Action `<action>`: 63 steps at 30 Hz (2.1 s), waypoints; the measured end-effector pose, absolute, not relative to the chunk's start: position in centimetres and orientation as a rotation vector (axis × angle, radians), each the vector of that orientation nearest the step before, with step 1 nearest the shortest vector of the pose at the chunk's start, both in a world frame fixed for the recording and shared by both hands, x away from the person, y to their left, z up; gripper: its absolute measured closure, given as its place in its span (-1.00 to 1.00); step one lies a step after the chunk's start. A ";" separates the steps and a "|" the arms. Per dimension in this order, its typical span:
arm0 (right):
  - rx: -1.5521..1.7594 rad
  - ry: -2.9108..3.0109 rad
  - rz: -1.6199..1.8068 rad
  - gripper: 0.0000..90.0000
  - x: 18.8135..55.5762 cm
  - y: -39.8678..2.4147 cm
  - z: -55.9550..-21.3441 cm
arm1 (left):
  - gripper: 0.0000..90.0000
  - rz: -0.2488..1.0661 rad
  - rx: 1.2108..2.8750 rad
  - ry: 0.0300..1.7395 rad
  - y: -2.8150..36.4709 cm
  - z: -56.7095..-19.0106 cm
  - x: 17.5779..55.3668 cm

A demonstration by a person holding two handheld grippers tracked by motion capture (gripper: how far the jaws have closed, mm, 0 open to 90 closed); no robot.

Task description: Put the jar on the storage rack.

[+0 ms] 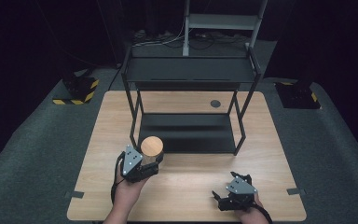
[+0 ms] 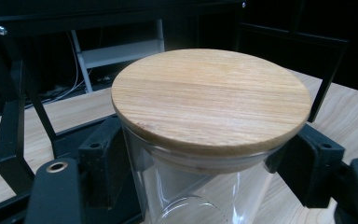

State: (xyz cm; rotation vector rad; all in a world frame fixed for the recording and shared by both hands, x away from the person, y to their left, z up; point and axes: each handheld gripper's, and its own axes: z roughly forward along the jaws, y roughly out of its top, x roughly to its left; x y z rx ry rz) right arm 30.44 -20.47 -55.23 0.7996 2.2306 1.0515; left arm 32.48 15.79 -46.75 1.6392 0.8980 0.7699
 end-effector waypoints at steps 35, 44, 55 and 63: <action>0.794 2.230 1.056 -1.00 30.4 -20.5 -55.2 | -0.41 0.775 1.616 0.893 14.4 -46.3 34.1; 0.796 2.230 1.056 -1.00 30.4 -20.5 -55.2 | -0.41 0.779 1.613 0.893 14.1 -46.4 34.5; 0.796 2.229 1.059 -1.00 30.4 -20.5 -55.2 | -0.41 0.779 1.616 0.887 13.6 -46.4 35.1; 0.797 2.229 1.060 -1.00 30.4 -20.5 -55.2 | -0.41 0.779 1.612 0.890 13.1 -46.3 35.6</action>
